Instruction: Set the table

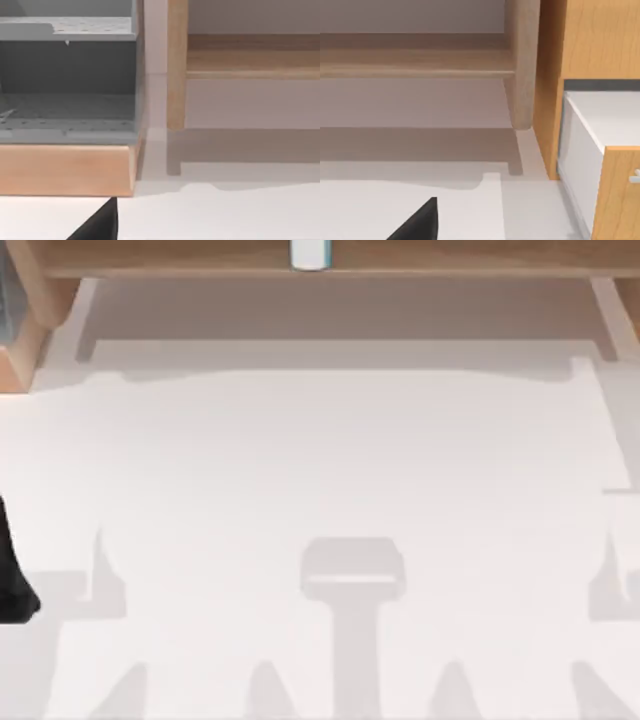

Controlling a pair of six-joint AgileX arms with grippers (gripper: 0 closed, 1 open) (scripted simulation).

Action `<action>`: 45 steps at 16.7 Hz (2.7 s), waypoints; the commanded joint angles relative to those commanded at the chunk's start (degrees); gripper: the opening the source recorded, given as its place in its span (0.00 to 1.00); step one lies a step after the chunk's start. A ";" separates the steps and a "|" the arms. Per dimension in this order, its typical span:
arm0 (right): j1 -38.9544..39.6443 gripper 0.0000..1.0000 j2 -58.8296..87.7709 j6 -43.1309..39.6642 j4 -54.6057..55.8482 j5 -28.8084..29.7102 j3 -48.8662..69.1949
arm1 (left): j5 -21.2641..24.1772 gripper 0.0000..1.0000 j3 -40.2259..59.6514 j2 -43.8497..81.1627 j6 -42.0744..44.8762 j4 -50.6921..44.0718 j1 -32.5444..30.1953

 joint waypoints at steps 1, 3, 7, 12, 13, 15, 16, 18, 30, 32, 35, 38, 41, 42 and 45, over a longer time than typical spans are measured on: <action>0.00 1.00 0.00 0.00 0.00 0.00 0.00 | 0.00 1.00 0.00 0.00 0.00 0.00 0.00; -0.18 1.00 0.54 0.02 -0.54 0.03 0.55 | 0.00 1.00 0.00 0.00 0.00 0.00 0.00; -3.05 1.00 8.59 0.12 -8.18 0.52 8.58 | 0.00 1.00 0.00 0.00 0.00 0.00 0.00; -9.71 1.00 31.98 -0.68 -26.55 1.66 31.97 | 0.00 1.00 0.00 0.00 0.00 0.00 0.00; -11.10 1.00 38.36 -1.11 -30.65 1.86 38.40 | 0.00 1.00 0.00 0.00 0.00 0.00 0.00; -13.75 1.00 52.31 -2.23 -38.80 2.15 52.38 | 0.00 1.00 0.00 0.00 0.00 0.00 0.00; -14.97 1.00 59.71 -2.91 -42.79 2.23 59.64 | 0.00 1.00 0.00 0.00 0.00 0.00 0.00; -17.15 1.00 74.97 -4.49 -50.43 2.27 74.10 | 0.00 1.00 0.00 0.00 0.00 0.00 0.00; -21.79 1.00 143.27 -16.23 -75.61 -0.73 136.04 | 0.00 1.00 0.00 0.00 0.00 0.00 0.00; -21.49 1.00 147.03 -17.28 -76.32 -1.31 139.15 | 0.00 1.00 0.00 0.00 0.00 0.00 0.00; -21.34 1.00 148.42 -17.66 -76.43 -1.57 140.39 | 0.00 1.00 0.00 0.00 0.00 0.00 0.00; -21.57 1.00 148.48 -17.60 -76.36 -1.48 140.19 | 0.00 1.00 0.00 0.00 0.00 0.00 0.00; -21.58 1.00 148.33 -17.73 -76.06 -1.53 139.79 | 0.00 1.00 0.00 0.00 0.00 0.00 0.00; -21.59 1.00 148.21 -17.79 -75.82 -1.56 139.47 | 0.00 1.00 0.00 0.00 0.00 0.00 0.00; -21.59 1.00 147.75 -17.91 -74.88 -1.61 138.19 | 0.00 1.00 0.00 0.00 0.00 0.00 0.00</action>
